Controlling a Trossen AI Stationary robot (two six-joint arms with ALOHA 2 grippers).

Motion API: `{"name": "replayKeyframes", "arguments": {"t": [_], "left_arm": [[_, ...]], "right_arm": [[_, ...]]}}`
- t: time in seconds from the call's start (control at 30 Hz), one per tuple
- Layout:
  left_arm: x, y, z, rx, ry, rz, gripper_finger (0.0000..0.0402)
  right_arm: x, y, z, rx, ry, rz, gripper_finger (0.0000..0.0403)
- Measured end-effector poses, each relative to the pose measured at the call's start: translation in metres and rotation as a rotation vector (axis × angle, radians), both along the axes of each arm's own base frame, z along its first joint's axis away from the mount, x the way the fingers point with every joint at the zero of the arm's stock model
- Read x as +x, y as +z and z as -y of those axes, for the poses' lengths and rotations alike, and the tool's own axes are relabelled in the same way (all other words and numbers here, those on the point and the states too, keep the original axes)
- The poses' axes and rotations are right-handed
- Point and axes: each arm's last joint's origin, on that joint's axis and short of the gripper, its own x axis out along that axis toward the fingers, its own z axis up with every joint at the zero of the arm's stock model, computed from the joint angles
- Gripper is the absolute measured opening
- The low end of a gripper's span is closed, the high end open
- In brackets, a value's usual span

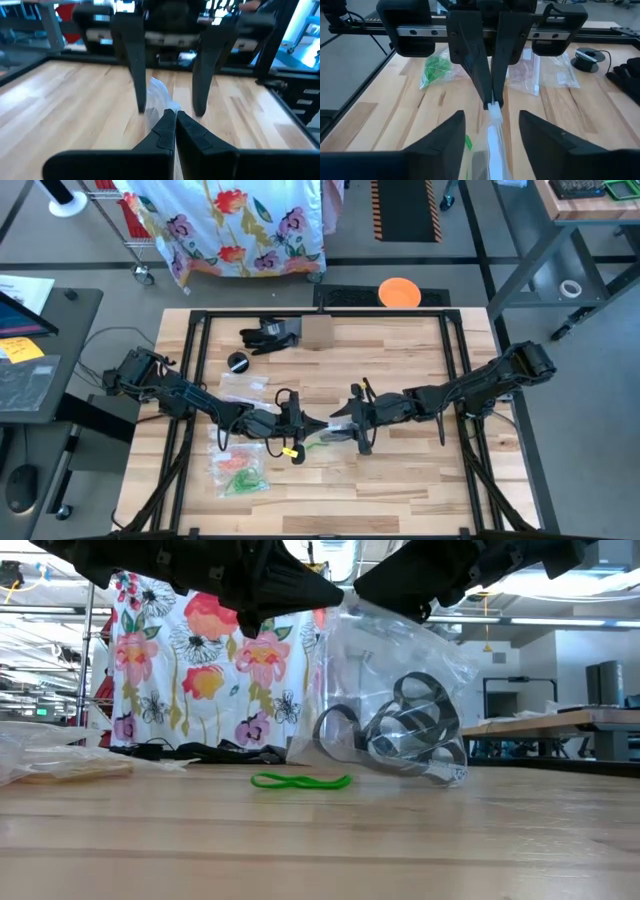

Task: Sort rubber bands
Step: Close the transparent zip bag

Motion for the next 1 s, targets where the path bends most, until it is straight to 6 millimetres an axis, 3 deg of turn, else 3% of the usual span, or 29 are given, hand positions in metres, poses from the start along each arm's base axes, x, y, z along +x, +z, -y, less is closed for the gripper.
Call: {"name": "replayKeyframes", "arguments": {"t": [0.23,1.0], "left_arm": [[0.0014,0.0031,-0.0018,0.010,-0.019,0.029,0.0000],[0.0022,0.0049,-0.0052,-0.003,0.022,0.049,0.0000]], "right_arm": [[0.0012,0.0031,-0.0003,0.001,0.003,0.034,0.0186],[0.0022,0.0045,0.0018,0.002,-0.003,0.049,0.0093]]}}
